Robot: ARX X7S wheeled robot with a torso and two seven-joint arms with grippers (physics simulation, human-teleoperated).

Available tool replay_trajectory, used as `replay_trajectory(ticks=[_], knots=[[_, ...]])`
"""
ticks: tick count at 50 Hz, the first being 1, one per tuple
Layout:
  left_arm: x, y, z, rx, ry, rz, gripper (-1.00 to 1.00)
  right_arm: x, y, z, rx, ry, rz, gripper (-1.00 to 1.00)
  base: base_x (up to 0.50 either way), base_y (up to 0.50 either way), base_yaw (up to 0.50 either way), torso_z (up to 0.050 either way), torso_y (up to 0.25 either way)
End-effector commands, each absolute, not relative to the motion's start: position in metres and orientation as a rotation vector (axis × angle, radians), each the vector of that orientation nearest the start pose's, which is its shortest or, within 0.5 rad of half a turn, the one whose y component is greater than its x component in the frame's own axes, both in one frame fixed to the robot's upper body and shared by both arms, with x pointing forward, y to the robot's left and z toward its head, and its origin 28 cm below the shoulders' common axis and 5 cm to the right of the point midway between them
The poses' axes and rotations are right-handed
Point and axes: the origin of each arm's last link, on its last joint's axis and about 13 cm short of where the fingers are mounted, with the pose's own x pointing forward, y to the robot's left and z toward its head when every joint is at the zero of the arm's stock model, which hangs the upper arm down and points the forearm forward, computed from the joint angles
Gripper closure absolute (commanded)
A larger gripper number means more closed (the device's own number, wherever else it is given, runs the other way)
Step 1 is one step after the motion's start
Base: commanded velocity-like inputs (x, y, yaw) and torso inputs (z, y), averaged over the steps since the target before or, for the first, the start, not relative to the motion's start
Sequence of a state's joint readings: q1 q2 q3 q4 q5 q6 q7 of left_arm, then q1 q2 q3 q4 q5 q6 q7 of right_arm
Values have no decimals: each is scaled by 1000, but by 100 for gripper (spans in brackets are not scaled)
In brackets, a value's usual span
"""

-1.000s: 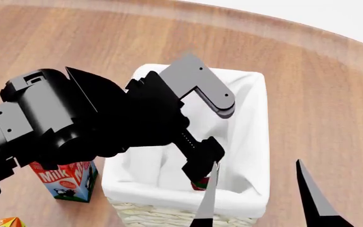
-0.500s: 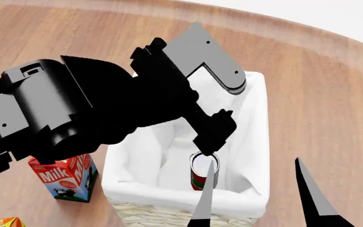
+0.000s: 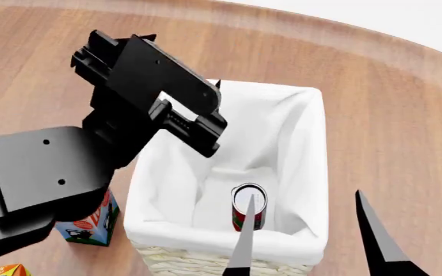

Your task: Pick up the tomato sauce, and put it in the basket.

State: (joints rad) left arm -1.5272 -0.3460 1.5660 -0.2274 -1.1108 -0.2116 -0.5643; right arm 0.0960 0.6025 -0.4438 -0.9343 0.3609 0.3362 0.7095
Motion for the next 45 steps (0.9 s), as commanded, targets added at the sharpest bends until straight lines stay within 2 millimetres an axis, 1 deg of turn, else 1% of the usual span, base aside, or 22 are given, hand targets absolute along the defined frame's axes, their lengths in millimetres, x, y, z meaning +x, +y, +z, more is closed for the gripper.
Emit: replay_trajectory(ticks=[1,2,3,5,6,8,10,12,16,17,20,22,23,27,32,38,45], knots=[[319,150,219,363,-315,-330,-100,155,-85,166,-28,-452,59,-100,0,0,0,0,0],[316,151,218,363,-318,-334,-100,155,-85,166,-28,-452,59,-100,0,0,0,0,0],[308,154,214,342,-332,-343,-100,155,-85,165,-28,-451,59,-100,0,0,0,0,0],[298,156,211,337,-343,-353,-100,154,-84,166,-30,-451,61,-100,0,0,0,0,0],[289,158,206,343,-344,-353,-100,154,-84,167,-30,-453,61,-100,0,0,0,0,0],[284,160,206,319,-347,-353,-100,155,-84,165,-30,-451,61,-100,0,0,0,0,0],[274,163,199,308,-353,-348,-100,155,-83,165,-28,-447,64,-100,0,0,0,0,0],[269,165,197,310,-355,-349,-100,154,-83,166,-30,-449,65,-100,0,0,0,0,0],[256,176,191,253,-369,-296,-100,155,-84,165,-30,-451,63,-100,0,0,0,0,0],[255,178,179,238,-366,-285,-100,154,-84,166,-30,-452,64,-100,0,0,0,0,0],[249,186,171,164,-342,-273,-100,154,-84,166,-30,-452,65,-100,0,0,0,0,0],[247,190,167,172,-347,-257,-100,154,-84,166,-30,-452,66,-100,0,0,0,0,0],[245,194,161,154,-330,-240,-100,155,-84,165,-30,-450,66,-100,0,0,0,0,0],[237,200,150,126,-321,-217,-100,155,-83,165,-33,-448,68,-100,0,0,0,0,0],[230,205,143,114,-330,-186,-100,156,-83,165,-34,-448,70,-100,0,0,0,0,0],[218,213,127,83,-291,-157,-100,156,-81,165,-35,-448,75,-100,0,0,0,0,0],[206,216,120,64,-283,-145,-100,156,-80,164,-37,-447,83,-100,0,0,0,0,0]])
